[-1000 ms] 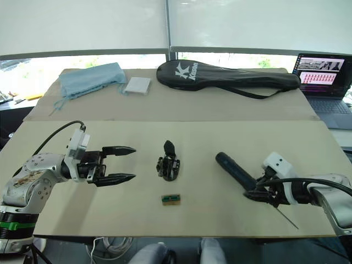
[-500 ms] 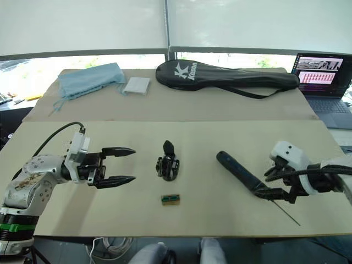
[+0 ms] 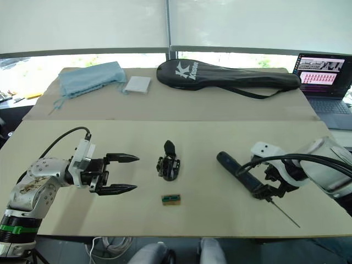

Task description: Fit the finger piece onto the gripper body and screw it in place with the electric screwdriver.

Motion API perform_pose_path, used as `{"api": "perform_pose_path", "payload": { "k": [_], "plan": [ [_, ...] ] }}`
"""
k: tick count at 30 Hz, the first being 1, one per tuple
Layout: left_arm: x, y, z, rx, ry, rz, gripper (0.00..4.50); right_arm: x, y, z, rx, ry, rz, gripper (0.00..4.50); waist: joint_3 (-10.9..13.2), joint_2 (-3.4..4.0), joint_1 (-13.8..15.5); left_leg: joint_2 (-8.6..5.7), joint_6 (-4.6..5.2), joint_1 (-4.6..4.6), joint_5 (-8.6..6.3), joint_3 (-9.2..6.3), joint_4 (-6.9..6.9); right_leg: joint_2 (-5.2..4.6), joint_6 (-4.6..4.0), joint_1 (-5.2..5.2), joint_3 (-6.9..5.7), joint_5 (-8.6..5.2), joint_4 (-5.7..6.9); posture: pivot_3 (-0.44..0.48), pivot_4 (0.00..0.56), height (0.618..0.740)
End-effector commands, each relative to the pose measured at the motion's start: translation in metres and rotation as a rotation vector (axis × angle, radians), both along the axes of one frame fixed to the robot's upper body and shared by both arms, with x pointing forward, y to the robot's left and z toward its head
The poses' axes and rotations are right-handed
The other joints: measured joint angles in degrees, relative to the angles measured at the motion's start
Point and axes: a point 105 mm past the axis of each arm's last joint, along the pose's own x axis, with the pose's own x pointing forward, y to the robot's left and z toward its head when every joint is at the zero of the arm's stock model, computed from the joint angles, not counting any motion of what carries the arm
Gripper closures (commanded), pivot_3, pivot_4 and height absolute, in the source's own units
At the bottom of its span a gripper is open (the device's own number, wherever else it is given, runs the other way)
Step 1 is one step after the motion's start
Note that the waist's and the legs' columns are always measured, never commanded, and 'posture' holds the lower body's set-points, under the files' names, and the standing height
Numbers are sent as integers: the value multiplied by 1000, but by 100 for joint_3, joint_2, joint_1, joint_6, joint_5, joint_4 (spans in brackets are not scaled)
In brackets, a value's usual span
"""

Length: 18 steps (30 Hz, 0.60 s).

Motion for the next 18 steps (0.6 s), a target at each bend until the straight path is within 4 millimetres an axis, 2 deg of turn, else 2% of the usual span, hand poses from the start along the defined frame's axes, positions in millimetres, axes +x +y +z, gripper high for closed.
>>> {"api": "perform_pose_path", "payload": {
  "k": [1,9,18],
  "plan": [
    [-6,0,6,-4,-33,-17,0,7,2,6,-13,-15,-12,54,0,0,-3,0,0,0,0,0,1,0,0,1,0,0,-1,0,150,740],
    [-11,-3,5,-12,-27,-35,0,7,7,-6,-53,36,22,54,0,-1,-4,-1,0,-4,0,-4,4,0,0,-1,-6,0,0,0,150,740],
    [-11,-7,2,-10,-23,-41,0,16,10,-17,-73,31,12,54,-4,-7,-12,-1,-1,-1,0,-4,7,1,0,1,-7,1,4,0,150,740]
  ]
}}
